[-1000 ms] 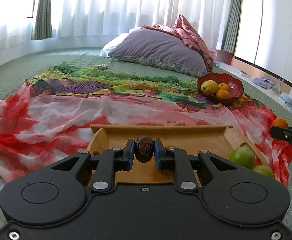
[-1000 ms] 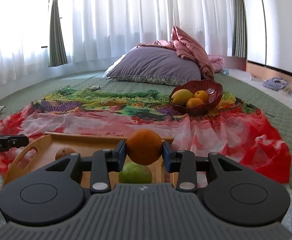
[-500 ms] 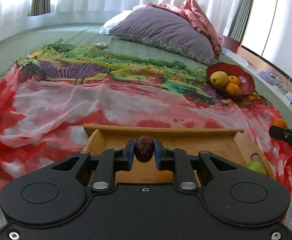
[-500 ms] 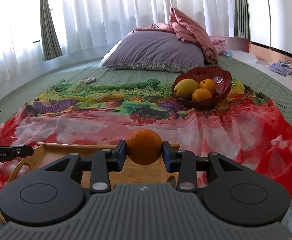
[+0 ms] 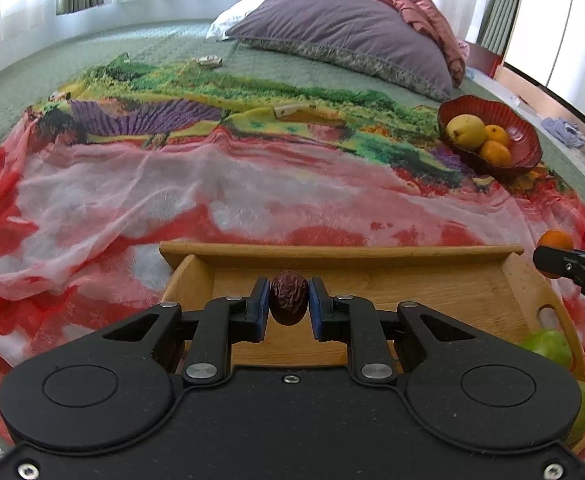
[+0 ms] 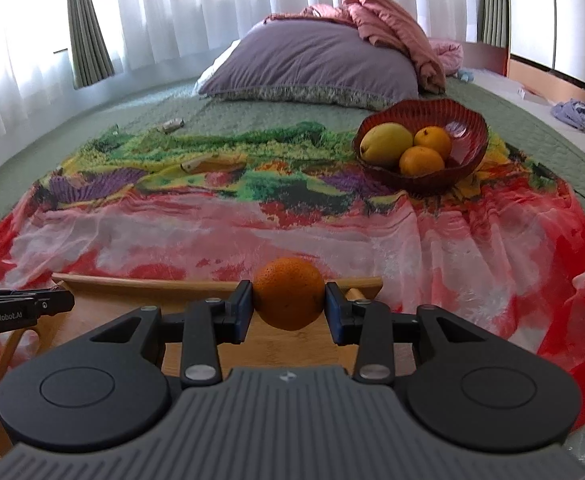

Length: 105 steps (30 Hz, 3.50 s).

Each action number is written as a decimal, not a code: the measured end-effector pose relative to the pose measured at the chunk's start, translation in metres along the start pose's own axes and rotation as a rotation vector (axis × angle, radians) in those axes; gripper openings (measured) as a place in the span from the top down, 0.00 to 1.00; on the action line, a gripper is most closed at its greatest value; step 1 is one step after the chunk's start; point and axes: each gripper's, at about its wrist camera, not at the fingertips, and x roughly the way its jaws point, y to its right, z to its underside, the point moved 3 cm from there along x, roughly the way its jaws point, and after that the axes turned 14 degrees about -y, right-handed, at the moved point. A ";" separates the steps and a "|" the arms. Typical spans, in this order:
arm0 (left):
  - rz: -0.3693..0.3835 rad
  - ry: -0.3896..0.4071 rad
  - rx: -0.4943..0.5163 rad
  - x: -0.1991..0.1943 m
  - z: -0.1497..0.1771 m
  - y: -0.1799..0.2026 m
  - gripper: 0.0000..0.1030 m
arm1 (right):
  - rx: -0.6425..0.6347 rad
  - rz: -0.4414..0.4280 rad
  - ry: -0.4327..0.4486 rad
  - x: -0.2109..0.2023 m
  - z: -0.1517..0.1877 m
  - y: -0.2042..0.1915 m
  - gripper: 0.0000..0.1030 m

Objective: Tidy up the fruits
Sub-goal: 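Carry the date over the tray with the left tool while the right tool carries the orange, then open the left tool to drop the date while the right tool releases the orange, then lift both tools away from the tray toward the fruits on the cloth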

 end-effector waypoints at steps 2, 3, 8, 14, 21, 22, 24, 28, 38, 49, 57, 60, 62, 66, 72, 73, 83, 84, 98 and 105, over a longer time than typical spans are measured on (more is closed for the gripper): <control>-0.003 -0.011 -0.005 0.005 0.000 -0.001 0.81 | -0.003 0.006 -0.015 0.006 -0.001 -0.002 0.59; -0.008 -0.018 -0.004 0.008 -0.001 -0.001 0.81 | -0.003 0.008 -0.023 0.009 -0.001 -0.003 0.59; -0.026 -0.034 0.010 0.017 0.001 0.001 0.81 | 0.003 0.018 -0.060 0.025 0.000 -0.004 0.59; -0.040 -0.045 0.020 0.024 0.001 0.002 0.81 | 0.001 0.029 -0.089 0.038 0.003 -0.005 0.59; -0.044 -0.060 0.025 0.031 0.002 0.002 0.81 | -0.014 0.049 -0.126 0.047 0.006 -0.005 0.59; -0.046 -0.064 0.028 0.033 0.002 0.002 0.81 | -0.015 0.049 -0.130 0.048 0.007 -0.004 0.59; -0.051 -0.068 0.036 0.035 0.003 0.003 0.81 | -0.017 0.049 -0.135 0.048 0.007 -0.004 0.59; -0.050 -0.075 0.031 0.038 0.004 0.003 0.81 | -0.026 0.054 -0.146 0.050 0.008 -0.004 0.59; -0.056 -0.073 0.045 0.038 0.005 0.005 0.81 | -0.023 0.066 -0.187 0.056 0.008 0.000 0.59; -0.063 -0.064 0.051 0.038 0.007 0.005 0.81 | -0.048 0.084 -0.211 0.061 0.007 -0.003 0.58; -0.066 -0.065 0.044 0.037 0.007 0.004 0.71 | -0.038 0.066 -0.199 0.059 0.007 -0.003 0.50; -0.058 -0.063 0.042 0.035 0.008 0.002 0.64 | -0.038 0.057 -0.189 0.056 0.007 -0.003 0.49; -0.059 -0.059 0.045 0.032 0.010 0.001 0.58 | -0.035 0.054 -0.182 0.054 0.008 -0.003 0.45; -0.068 -0.035 0.053 0.023 0.012 0.000 0.48 | -0.039 0.050 -0.153 0.047 0.008 -0.002 0.39; -0.064 0.048 0.054 -0.002 0.025 -0.001 0.19 | -0.055 0.058 -0.101 0.030 0.009 -0.005 0.28; -0.059 0.057 0.057 -0.007 0.028 -0.002 0.19 | -0.065 0.056 -0.086 0.025 0.011 -0.006 0.25; -0.046 0.137 0.093 -0.047 0.063 0.002 0.11 | -0.162 0.061 0.054 -0.021 0.032 -0.023 0.09; -0.046 0.142 0.095 -0.051 0.067 0.004 0.10 | -0.165 0.058 0.065 -0.025 0.034 -0.023 0.09; -0.040 0.217 0.137 -0.091 0.140 0.022 0.05 | -0.208 0.042 0.200 -0.070 0.101 -0.026 0.00; -0.041 0.244 0.150 -0.100 0.181 0.029 0.04 | -0.260 0.069 0.238 -0.081 0.140 -0.030 0.00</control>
